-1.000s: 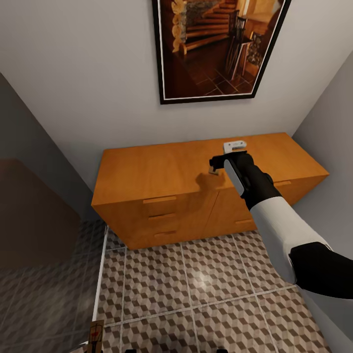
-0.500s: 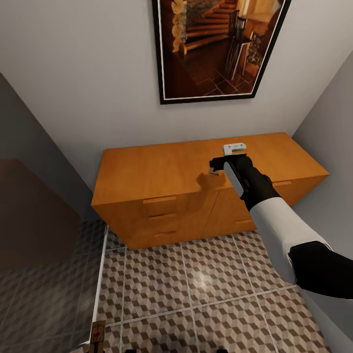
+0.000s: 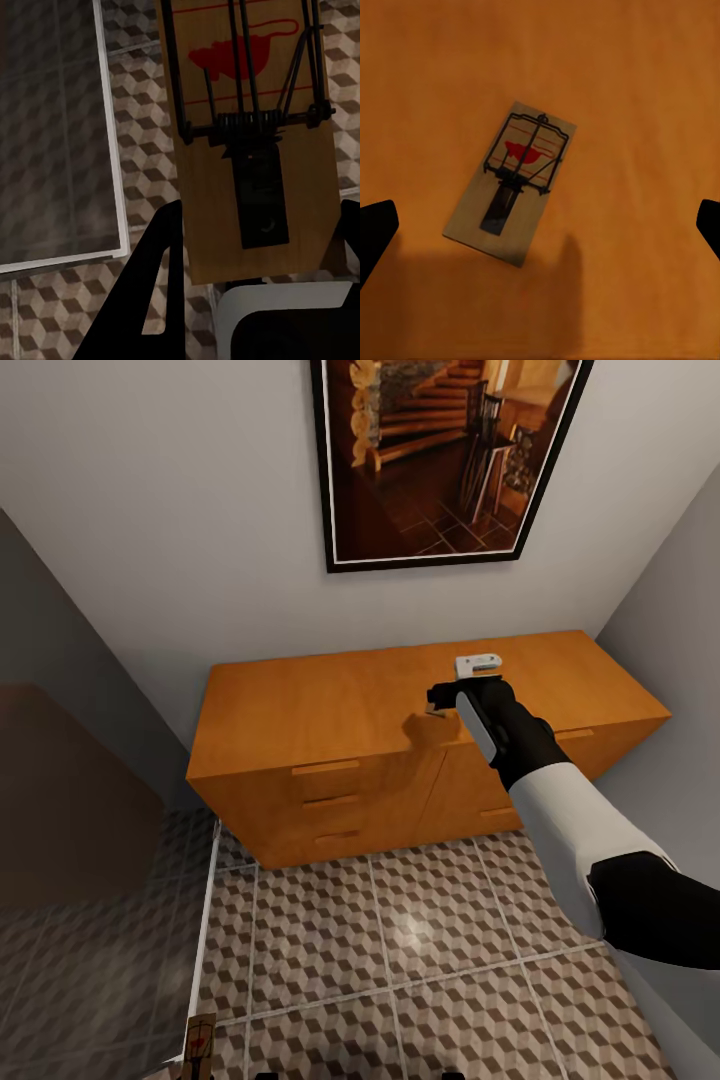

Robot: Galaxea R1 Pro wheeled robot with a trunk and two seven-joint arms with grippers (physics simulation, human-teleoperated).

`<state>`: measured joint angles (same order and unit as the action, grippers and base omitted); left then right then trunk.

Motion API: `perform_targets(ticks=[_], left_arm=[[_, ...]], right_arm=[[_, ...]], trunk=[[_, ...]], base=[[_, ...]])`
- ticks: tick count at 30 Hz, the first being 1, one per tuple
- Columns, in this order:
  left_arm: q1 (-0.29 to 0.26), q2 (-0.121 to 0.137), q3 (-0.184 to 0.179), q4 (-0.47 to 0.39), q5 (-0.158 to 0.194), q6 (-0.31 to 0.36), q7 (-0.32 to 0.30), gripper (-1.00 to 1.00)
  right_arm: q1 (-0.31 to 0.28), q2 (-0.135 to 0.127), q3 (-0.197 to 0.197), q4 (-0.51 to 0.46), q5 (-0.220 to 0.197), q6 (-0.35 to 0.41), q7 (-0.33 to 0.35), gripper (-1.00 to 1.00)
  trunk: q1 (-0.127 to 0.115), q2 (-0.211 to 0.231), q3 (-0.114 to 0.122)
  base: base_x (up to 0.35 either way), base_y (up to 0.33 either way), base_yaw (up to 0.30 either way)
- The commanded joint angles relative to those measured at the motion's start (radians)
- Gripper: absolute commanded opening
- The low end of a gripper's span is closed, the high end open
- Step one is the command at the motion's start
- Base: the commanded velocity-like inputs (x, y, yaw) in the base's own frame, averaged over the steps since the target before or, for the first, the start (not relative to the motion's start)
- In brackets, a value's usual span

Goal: Take the four mousetraps from the cabinet in the bathroom and place them on the bathroom floor. Make sure all four end up on the same floor surface, and ensure that at least two of them are either under or directly next to the same bathroom sink.

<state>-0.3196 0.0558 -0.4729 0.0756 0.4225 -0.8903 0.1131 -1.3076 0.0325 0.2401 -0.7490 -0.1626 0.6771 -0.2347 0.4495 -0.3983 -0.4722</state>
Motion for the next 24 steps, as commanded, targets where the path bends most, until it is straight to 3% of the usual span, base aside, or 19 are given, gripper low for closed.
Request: perform_targets(ticks=[1, 24], left_arm=[[-0.001, -0.001, -0.009, 0.003, -0.005, -0.004, 0.013, -1.0], [-0.001, -0.001, -0.009, 0.003, -0.005, -0.004, 0.013, -1.0]], right_arm=[[-0.001, 0.0, 0.004, 0.001, -0.011, 0.003, -0.009, 1.0], [-0.001, 0.013, 0.004, 0.024, -0.012, 0.001, -0.009, 1.0]], trunk=[[0.001, -0.002, -0.001], [0.001, -0.002, -0.001]], base=[[0.0, 0.0, 0.0], [0.0, 0.0, 0.0]])
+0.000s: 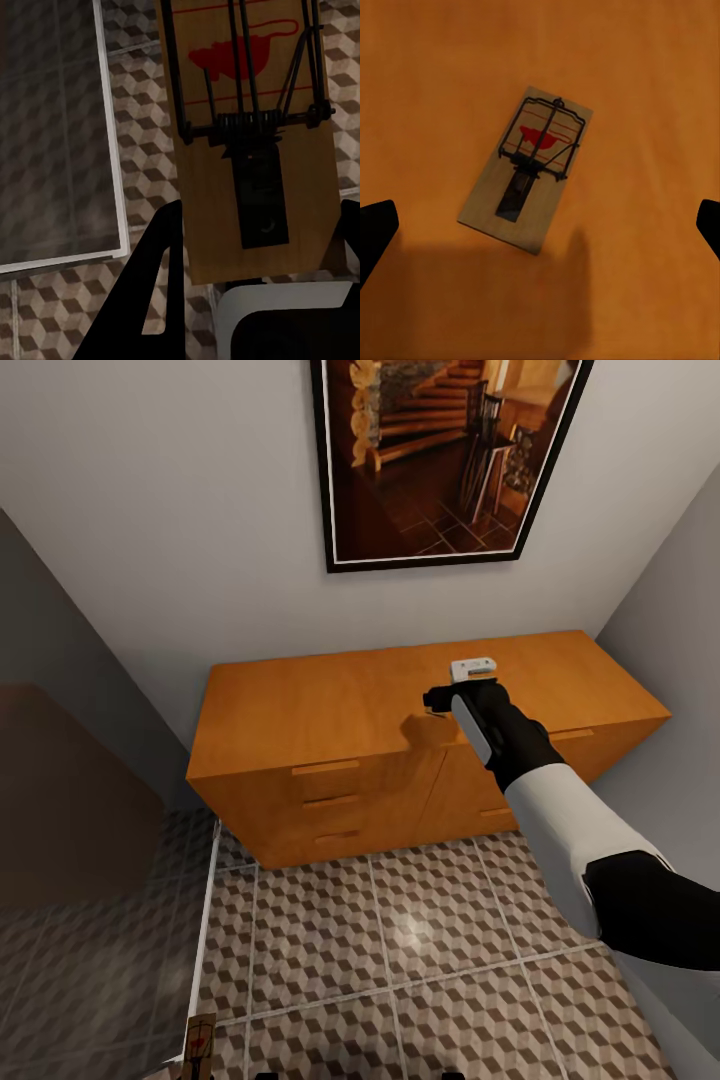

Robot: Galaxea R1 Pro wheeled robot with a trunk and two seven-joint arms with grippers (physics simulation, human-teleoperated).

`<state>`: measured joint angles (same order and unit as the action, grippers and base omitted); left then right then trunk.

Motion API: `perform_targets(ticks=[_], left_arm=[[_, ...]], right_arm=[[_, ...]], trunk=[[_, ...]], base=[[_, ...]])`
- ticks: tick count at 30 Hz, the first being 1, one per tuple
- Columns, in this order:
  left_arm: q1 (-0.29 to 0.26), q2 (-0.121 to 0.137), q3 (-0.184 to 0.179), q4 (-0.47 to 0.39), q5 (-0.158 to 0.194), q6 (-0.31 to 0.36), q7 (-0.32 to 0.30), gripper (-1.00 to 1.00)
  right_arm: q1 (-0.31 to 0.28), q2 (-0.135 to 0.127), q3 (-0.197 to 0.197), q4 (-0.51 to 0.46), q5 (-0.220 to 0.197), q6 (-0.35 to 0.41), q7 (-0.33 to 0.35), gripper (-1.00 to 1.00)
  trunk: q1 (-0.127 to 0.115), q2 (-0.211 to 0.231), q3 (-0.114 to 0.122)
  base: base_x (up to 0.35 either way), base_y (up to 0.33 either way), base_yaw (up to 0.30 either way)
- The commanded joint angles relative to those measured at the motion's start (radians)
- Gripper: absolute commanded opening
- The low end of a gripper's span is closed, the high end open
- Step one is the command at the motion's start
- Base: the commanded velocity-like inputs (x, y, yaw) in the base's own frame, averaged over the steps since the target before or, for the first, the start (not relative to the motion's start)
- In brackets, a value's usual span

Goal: Take the four mousetraps from the cabinet in the bathroom and place them on the bathroom floor. Make sure all four end up on the same floor surface, and ensure that at least two of them are either under or directly next to the same bathroom sink.

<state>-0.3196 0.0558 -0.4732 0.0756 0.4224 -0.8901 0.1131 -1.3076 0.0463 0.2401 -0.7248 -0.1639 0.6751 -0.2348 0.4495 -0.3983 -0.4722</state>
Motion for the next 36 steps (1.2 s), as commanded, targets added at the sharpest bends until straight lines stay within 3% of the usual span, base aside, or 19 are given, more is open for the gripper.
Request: perform_targets(ticks=[1, 11, 36], left_arm=[[-0.001, -0.001, -0.008, 0.003, -0.005, -0.004, 0.013, -1.0], [-0.001, -0.001, -0.008, 0.003, -0.005, -0.004, 0.013, -1.0], [-0.001, -0.001, -0.008, 0.003, -0.005, -0.004, 0.013, -1.0]], right_arm=[[-0.001, 0.0, 0.004, 0.002, -0.011, 0.002, -0.009, 1.0], [-0.001, 0.0, 0.004, 0.027, -0.009, -0.051, -0.009, 1.0], [-0.001, -0.002, 0.004, 0.031, -0.009, -0.054, -0.009, 1.0]], trunk=[[0.001, -0.002, -0.001], [0.001, -0.002, -0.001], [0.001, -0.002, -0.001]], base=[[0.0, 0.0, 0.0], [0.062, 0.0, 0.0], [0.004, 0.0, 0.0]])
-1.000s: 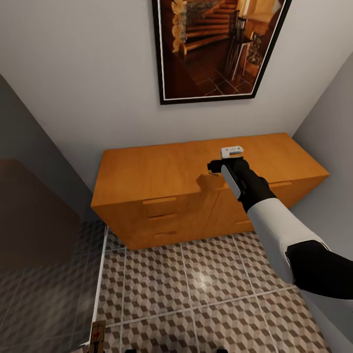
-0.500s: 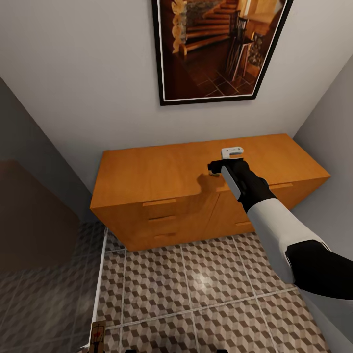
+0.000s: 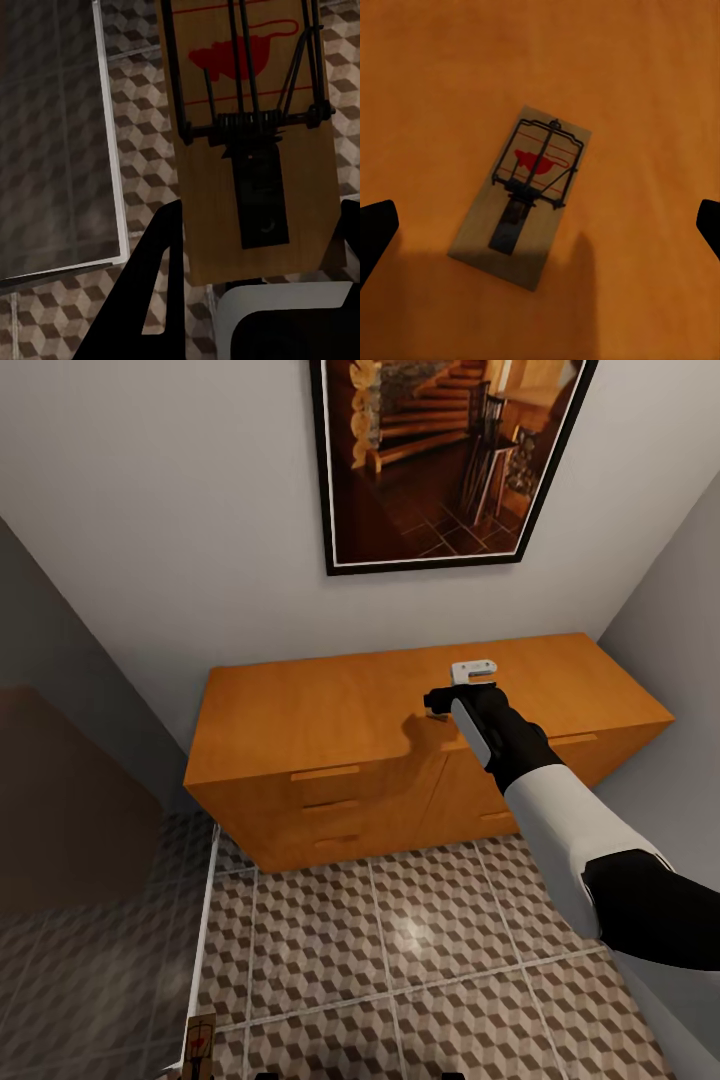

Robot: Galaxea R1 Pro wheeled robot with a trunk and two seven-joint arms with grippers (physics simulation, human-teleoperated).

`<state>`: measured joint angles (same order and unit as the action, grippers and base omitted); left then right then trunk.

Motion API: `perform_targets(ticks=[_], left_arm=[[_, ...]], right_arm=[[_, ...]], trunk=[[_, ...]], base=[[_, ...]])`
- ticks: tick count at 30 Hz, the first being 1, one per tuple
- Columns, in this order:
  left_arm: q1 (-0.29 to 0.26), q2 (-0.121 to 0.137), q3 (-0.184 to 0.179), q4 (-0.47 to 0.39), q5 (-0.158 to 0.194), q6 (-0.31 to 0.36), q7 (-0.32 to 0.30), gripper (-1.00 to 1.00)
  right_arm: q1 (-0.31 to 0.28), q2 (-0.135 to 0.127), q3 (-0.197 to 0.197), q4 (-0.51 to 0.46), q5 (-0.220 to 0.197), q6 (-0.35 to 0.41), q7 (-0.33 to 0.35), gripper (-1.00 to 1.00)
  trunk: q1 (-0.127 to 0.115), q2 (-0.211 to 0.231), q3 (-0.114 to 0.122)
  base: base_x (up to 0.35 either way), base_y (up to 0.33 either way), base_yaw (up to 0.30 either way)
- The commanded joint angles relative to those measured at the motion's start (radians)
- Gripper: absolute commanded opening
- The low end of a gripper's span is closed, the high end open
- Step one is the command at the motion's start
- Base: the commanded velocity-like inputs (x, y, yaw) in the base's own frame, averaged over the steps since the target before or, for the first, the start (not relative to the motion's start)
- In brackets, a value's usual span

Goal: Take the four mousetraps from the cabinet in the bathroom and place them on the bathroom floor. Make sure all four end up on the same floor surface, and ensure that at least two of them are either under or directly next to the same bathroom sink.

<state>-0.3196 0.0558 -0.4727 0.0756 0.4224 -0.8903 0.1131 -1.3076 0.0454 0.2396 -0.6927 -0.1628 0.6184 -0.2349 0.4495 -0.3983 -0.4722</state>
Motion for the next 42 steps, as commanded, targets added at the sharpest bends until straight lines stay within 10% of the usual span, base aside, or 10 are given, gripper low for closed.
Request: perform_targets(ticks=[1, 42], left_arm=[[-0.001, -0.001, -0.008, 0.003, -0.005, -0.004, 0.013, -1.0], [-0.001, -0.001, -0.009, 0.003, -0.005, -0.003, 0.013, -1.0]], right_arm=[[-0.001, 0.0, 0.004, -0.001, -0.011, 0.003, -0.009, 1.0], [0.002, 0.001, 0.004, 0.022, -0.011, 0.001, -0.009, 1.0]], trunk=[[0.001, -0.002, -0.001], [0.001, -0.002, -0.023]], base=[[0.0, 0.0, 0.0], [0.022, 0.0, 0.0]])
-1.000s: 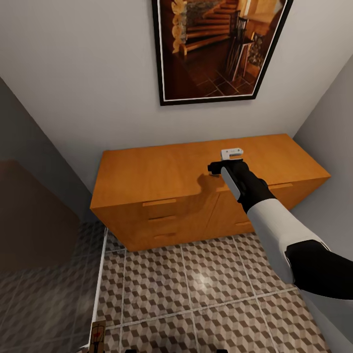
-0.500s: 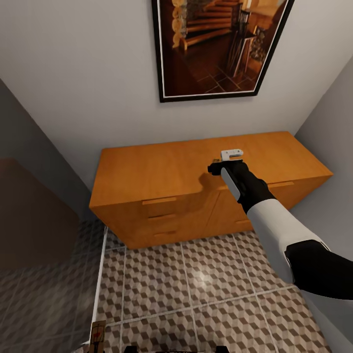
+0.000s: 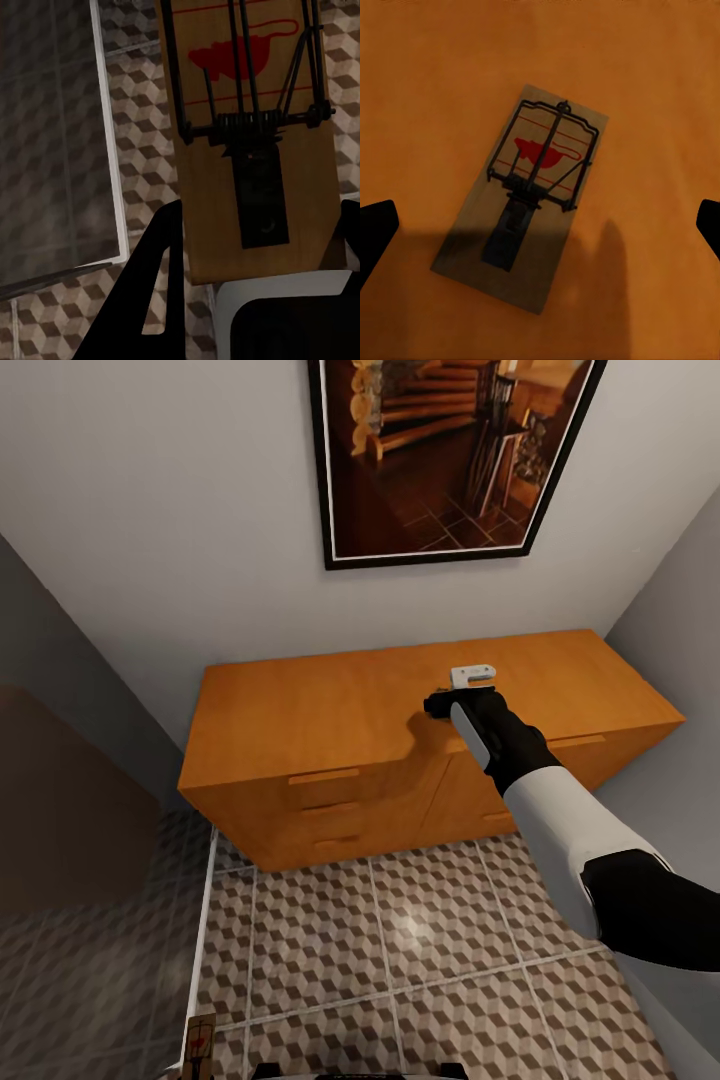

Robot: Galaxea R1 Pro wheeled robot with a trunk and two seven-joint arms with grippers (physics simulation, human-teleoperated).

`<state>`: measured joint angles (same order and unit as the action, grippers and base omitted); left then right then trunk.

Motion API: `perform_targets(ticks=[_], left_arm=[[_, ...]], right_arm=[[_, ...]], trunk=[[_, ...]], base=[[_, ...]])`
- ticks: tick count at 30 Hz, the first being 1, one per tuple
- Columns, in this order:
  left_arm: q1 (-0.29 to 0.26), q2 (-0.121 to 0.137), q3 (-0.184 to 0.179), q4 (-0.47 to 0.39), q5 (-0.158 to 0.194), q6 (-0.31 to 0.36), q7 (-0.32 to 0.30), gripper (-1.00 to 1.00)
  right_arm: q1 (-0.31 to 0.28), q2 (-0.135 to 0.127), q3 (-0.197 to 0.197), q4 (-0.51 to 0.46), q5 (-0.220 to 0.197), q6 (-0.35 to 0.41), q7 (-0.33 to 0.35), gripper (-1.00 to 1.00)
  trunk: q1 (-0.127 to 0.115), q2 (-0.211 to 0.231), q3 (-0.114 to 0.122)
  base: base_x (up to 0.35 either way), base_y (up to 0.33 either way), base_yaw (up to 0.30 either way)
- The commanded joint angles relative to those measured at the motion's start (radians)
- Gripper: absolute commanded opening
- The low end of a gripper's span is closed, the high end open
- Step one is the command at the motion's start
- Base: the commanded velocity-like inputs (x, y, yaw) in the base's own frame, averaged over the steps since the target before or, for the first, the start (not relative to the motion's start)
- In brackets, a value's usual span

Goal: Take the four mousetraps from the cabinet in the bathroom and place them on the bathroom floor. Make sure all four end up on the same floor surface, and ensure that at least two of them are either under or directly next to the same bathroom sink.

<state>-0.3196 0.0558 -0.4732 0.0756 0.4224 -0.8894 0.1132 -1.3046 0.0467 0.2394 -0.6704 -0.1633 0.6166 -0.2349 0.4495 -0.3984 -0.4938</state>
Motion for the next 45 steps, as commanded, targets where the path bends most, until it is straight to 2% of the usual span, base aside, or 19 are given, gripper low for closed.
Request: perform_targets(ticks=[1, 36, 45], left_arm=[[-0.001, -0.001, -0.008, 0.003, -0.005, -0.004, 0.013, -1.0], [-0.001, -0.001, -0.008, 0.003, -0.005, -0.003, 0.013, -1.0], [-0.001, -0.001, -0.008, 0.003, -0.005, -0.003, 0.013, -1.0]], right_arm=[[-0.001, -0.001, 0.005, -0.001, -0.01, 0.003, -0.009, 1.0], [0.001, 0.001, 0.005, 0.059, -0.013, -0.072, 0.003, 1.0], [0.001, 0.001, 0.005, 0.06, -0.028, -0.081, 0.017, 1.0]], trunk=[[0.001, -0.002, -0.001], [0.001, -0.002, -0.001], [0.001, -0.002, -0.001]], base=[[0.003, 0.0, 0.0], [0.0, 0.0, 0.0], [0.0, 0.0, 0.0]])
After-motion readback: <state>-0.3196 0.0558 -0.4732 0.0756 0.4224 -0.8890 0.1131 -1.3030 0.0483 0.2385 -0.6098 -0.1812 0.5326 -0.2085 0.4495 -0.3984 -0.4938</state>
